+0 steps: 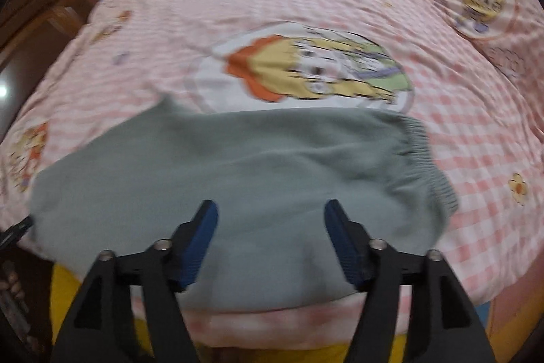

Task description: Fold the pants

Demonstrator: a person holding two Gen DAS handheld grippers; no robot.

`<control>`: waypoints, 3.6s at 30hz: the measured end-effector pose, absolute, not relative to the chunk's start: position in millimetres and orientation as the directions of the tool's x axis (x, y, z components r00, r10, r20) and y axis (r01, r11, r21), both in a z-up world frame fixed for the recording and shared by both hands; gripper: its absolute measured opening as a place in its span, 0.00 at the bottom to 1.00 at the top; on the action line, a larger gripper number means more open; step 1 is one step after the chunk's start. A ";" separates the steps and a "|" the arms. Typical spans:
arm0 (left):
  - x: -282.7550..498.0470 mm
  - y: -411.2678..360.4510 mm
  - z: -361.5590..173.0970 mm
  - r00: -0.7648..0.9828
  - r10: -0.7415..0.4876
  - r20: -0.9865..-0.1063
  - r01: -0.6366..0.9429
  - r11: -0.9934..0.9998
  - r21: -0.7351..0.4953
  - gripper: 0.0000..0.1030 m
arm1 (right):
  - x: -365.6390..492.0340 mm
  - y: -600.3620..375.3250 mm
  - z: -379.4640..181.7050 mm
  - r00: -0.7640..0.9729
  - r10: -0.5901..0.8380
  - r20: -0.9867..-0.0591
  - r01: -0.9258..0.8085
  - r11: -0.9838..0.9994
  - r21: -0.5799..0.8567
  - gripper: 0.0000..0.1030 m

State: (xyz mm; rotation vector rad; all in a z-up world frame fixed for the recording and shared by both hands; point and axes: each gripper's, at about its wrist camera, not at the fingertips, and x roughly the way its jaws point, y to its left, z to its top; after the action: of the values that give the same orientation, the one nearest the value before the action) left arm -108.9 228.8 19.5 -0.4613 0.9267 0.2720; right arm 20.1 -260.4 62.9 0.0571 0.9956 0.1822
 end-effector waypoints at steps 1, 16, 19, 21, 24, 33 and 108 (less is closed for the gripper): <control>-111.5 231.6 15.8 0.575 0.018 -0.818 -0.429 0.858 -0.283 0.42 | 18.2 -253.9 61.0 0.526 0.190 -0.829 -0.143 0.981 0.134 0.66; -155.0 234.2 17.9 0.619 0.003 -0.785 -0.470 0.802 -0.367 0.40 | 19.7 -215.4 5.0 0.440 0.186 -0.878 -0.188 0.976 0.112 0.73; -149.9 233.4 15.0 0.613 0.009 -0.790 -0.474 0.803 -0.360 0.39 | 17.7 -213.3 4.8 0.449 0.181 -0.875 -0.188 0.976 0.106 0.74; -148.7 234.0 14.3 0.625 0.000 -0.780 -0.472 0.796 -0.378 0.25 | 15.1 -210.9 5.0 0.457 0.173 -0.873 -0.191 0.977 0.094 0.74; -144.0 231.1 15.4 0.633 -0.010 -0.774 -0.453 0.806 -0.380 0.03 | 15.2 -212.1 4.7 0.461 0.180 -0.869 -0.191 0.976 0.101 0.74; -157.6 230.4 11.2 0.568 0.035 -0.822 -0.446 0.853 -0.272 0.02 | 14.3 -212.2 5.3 0.456 0.186 -0.871 -0.196 0.975 0.106 0.74; -33.1 -17.4 51.2 0.498 -0.393 -0.773 0.232 0.919 -0.318 0.44 | -24.0 -281.9 26.6 0.498 0.300 -0.813 -0.070 0.949 0.307 0.73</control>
State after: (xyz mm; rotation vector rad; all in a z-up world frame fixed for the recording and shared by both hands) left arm -33.1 -17.4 51.2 -0.1808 0.9799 -0.3804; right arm -24.0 -281.9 26.6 0.2470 1.0274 0.2272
